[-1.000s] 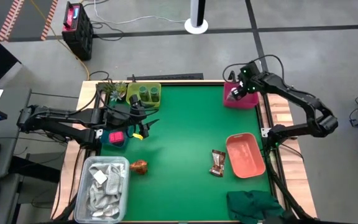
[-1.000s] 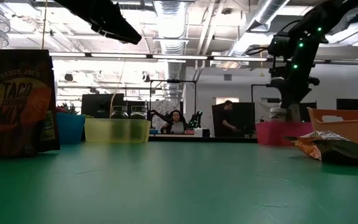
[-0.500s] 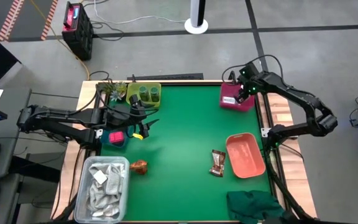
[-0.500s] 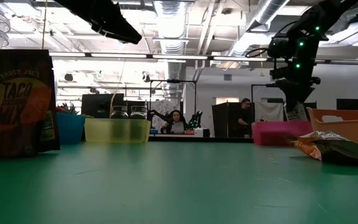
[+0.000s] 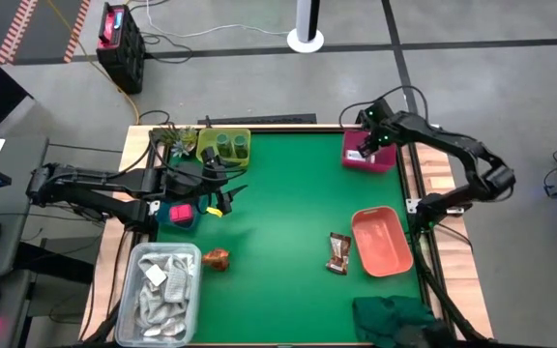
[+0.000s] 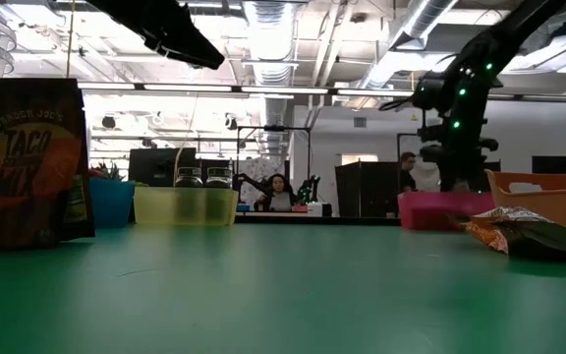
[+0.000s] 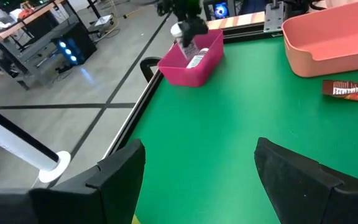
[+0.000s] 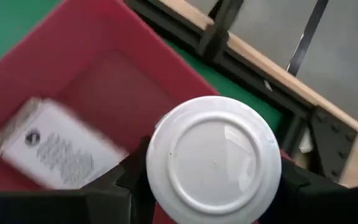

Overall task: Sort spices by type
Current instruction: Put the white seasoning bottle into the red bin, then adjust the white seasoning bottle into the red bin

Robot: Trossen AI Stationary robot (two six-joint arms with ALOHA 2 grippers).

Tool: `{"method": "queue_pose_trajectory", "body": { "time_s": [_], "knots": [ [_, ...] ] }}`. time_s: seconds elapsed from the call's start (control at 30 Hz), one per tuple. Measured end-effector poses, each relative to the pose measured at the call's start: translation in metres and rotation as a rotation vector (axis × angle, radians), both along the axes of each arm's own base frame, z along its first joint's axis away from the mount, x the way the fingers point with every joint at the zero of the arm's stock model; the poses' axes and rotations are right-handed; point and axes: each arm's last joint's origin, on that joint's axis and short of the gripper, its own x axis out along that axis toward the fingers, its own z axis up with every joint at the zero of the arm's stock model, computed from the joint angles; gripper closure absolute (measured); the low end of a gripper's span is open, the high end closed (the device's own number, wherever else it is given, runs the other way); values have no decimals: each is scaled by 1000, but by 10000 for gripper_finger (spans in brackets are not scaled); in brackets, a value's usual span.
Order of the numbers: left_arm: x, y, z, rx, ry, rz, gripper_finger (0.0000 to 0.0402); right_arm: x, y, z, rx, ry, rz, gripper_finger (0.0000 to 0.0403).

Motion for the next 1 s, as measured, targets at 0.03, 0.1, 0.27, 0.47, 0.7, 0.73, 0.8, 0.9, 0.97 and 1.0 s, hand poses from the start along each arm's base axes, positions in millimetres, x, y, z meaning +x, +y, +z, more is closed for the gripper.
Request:
{"method": "queue_pose_trajectory", "body": {
  "time_s": [0.03,0.1,0.27,0.47,0.7,0.73,0.8,0.9,0.97,1.0],
  "knots": [
    [0,0,0,0,0,0,111,1,-2,-3,1,1,0,181],
    [0,0,0,-1,4,0,111,3,-4,-8,12,8,4,178],
    [-1,0,-3,-2,35,0,111,7,-4,-10,19,52,97,147],
    [-1,0,-3,2,34,-2,111,6,4,2,37,77,144,89],
    [-1,0,-2,6,30,-3,111,-1,13,33,9,78,138,62],
    [-1,0,-2,6,27,-3,111,-1,14,39,-6,76,147,63],
    [-1,0,-2,6,25,-3,111,3,17,50,-36,71,185,65],
    [-1,0,-2,6,25,-3,111,13,23,58,-49,61,293,68],
    [-1,0,-2,5,25,-3,111,23,27,53,-14,63,387,70],
    [-1,0,-2,5,25,-3,111,28,29,48,14,74,429,70]
  ]
}}
